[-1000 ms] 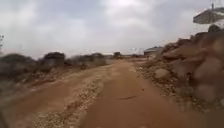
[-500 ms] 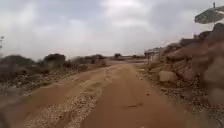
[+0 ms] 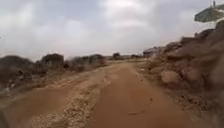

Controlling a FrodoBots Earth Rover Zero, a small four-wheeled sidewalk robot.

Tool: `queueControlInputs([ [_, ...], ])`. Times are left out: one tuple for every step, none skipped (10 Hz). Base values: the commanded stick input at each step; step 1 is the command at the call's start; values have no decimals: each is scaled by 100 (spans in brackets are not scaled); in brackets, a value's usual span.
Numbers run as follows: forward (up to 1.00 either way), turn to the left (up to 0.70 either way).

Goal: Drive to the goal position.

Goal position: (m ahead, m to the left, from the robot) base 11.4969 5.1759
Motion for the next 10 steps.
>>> queueControlInputs([
  [50,0],
  [50,-24],
  [50,-38],
  [50,0],
  [50,0],
  [50,0],
  [50,0],
  [50,0],
  [50,0],
  [50,0],
])
